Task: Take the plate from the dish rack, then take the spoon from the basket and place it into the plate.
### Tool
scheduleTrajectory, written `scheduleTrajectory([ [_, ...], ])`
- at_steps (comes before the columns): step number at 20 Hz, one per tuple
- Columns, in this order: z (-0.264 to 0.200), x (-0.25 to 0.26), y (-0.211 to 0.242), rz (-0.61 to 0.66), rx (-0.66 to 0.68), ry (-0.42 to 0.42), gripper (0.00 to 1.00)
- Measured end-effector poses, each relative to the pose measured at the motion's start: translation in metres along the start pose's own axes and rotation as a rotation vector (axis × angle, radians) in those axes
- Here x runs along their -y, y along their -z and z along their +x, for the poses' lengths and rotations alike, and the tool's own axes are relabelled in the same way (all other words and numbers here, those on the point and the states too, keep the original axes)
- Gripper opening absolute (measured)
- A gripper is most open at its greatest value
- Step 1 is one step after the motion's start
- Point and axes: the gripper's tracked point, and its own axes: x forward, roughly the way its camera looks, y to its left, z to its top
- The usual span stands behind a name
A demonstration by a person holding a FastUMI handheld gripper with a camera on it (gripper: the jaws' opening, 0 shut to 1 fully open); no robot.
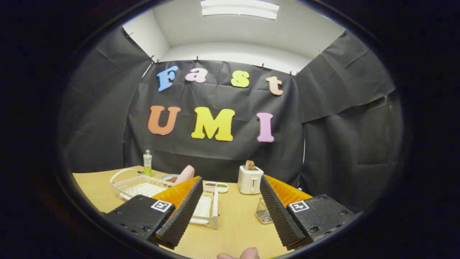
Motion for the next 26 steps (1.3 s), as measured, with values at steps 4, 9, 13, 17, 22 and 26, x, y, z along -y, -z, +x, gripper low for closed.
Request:
scheduleTrajectory([
  [4,0.0012,-0.0029,0.0017,0.002,-0.003,-0.009,1.00],
  [9,0.0030,-0.0040,0.0026,0.014,-0.007,-0.009,1.00],
  [13,0.0032,-0.0032,0.0009,0.015,-0.001,-0.005,1.00],
  [17,0.0030,-0.0018,0.0018,0.019,-0.005,-0.004,1.00],
  [22,0.0037,-0.0008,0.0031,0.029,-0.015,-0.005,1.00],
  [26,0.0054,-0.0025,0.0031,0.034,-0.027,-0.015,1.00],
])
